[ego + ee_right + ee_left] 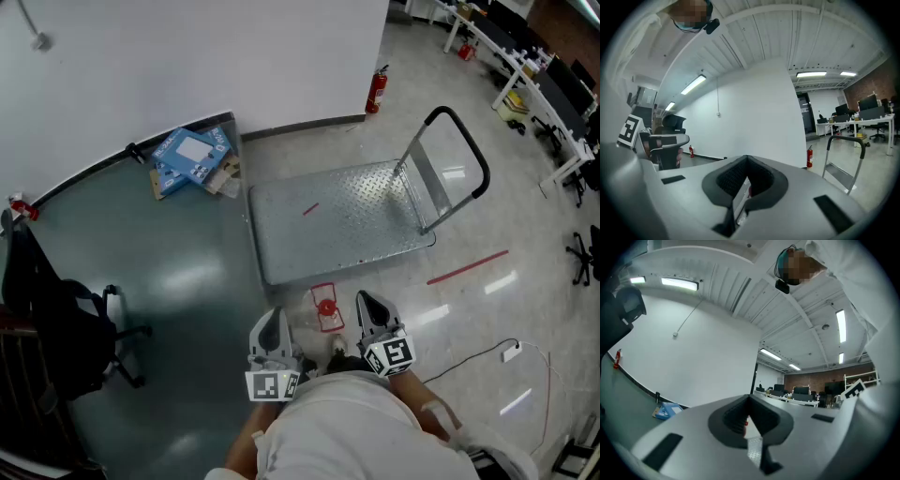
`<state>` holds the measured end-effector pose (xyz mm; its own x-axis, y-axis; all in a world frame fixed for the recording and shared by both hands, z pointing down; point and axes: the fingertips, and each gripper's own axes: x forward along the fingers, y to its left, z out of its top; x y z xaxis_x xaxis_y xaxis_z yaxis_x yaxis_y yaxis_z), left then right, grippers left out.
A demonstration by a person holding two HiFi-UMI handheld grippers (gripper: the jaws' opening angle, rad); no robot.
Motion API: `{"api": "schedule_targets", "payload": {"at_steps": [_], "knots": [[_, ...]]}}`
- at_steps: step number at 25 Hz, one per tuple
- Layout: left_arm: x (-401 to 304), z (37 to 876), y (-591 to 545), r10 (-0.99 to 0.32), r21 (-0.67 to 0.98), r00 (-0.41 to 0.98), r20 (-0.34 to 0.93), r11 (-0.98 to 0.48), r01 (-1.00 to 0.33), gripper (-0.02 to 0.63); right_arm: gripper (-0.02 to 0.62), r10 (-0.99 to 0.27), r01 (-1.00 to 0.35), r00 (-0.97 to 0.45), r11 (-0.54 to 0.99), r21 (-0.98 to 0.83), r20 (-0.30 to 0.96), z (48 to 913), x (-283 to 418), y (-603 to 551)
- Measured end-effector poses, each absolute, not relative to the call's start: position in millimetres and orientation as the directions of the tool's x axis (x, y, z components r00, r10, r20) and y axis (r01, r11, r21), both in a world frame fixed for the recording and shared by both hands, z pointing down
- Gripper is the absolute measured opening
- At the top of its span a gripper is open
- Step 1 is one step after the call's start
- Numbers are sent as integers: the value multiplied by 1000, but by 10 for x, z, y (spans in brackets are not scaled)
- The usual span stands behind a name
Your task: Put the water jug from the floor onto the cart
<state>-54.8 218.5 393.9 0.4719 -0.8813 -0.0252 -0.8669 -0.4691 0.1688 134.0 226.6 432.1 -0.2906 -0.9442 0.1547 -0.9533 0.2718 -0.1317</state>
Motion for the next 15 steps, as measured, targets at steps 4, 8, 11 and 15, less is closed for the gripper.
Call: {"api": "schedule_targets", "payload": {"at_steps": [4,8,11,15], "knots": [[-537,3940,2168,-882,171,471,-28,-469,-867,3,11,-944,-952,-293,273,-135,154,4365,1354,2264],[-534,3940,2160,-883,172,469,-29,-467,-868,3,11,-942,-951,-299,279,-135,156,4379,1347,2254],[-523,3962,2157,-882,174,470,-21,-466,-867,3,11,-943,-952,-294,274,-140,156,4396,1354,2257],[-512,4031,2148,-883,176,469,-5,-462,-869,3,12,-932,-954,-300,297,-46,202,4558,1309,2243]]}}
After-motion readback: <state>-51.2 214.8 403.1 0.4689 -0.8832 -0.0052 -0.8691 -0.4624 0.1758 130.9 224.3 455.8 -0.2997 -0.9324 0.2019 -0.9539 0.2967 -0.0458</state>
